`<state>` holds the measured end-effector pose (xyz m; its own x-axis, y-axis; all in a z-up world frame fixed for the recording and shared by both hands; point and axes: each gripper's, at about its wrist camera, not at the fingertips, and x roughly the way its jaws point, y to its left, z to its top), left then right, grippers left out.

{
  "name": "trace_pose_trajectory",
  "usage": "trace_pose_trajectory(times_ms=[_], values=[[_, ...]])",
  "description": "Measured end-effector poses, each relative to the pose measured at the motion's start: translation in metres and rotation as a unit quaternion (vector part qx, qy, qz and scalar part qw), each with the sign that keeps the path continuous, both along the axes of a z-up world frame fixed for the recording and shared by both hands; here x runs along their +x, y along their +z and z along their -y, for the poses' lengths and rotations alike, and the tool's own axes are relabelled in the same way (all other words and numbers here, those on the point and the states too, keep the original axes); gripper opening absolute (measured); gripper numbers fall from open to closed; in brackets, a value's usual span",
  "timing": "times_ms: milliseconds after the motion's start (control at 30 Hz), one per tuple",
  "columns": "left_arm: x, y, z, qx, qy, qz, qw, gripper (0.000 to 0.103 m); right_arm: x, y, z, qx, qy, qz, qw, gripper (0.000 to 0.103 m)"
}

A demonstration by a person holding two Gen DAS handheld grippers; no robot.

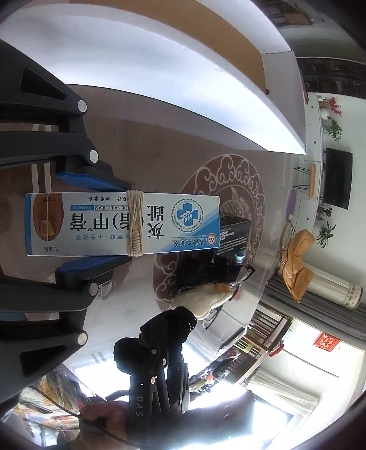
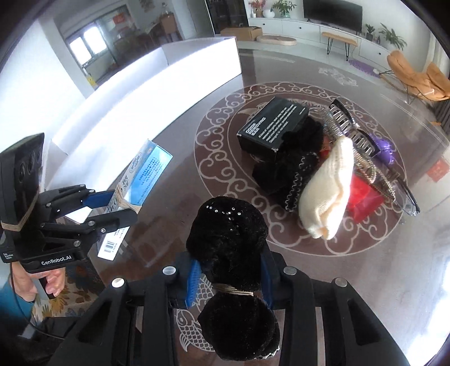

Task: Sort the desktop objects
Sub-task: 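Carry both held items into the white cardboard bin and open both tools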

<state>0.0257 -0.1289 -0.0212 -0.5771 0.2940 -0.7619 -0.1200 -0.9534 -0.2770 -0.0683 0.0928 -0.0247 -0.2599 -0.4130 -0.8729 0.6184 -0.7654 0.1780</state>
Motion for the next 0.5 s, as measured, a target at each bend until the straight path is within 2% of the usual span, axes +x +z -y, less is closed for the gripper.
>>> trace_pose_trajectory(times_ms=[133, 233, 367, 433, 500], values=[[0.009, 0.036, 0.021, 0.039, 0.012, -0.025, 0.9989, 0.042, 0.002, 0.035, 0.002, -0.027, -0.006, -0.014, 1.000, 0.036], [0.016, 0.065, 0.054, 0.045, 0.032, -0.042, 0.9976, 0.042, 0.001, 0.068, 0.026, -0.060, 0.004, -0.030, 0.998, 0.036], [0.022, 0.091, 0.118, 0.024, 0.093, -0.055, 0.9938, 0.042, 0.005, 0.106, 0.098, -0.104, 0.046, -0.051, 0.992, 0.036], [0.022, 0.094, 0.155, 0.012, 0.135, -0.050, 0.9895, 0.042, 0.008, 0.122, 0.139, -0.129, 0.068, -0.056, 0.988, 0.036], [0.021, 0.088, 0.194, 0.016, 0.174, -0.037, 0.9839, 0.042, 0.011, 0.132, 0.183, -0.154, 0.091, -0.054, 0.982, 0.036]])
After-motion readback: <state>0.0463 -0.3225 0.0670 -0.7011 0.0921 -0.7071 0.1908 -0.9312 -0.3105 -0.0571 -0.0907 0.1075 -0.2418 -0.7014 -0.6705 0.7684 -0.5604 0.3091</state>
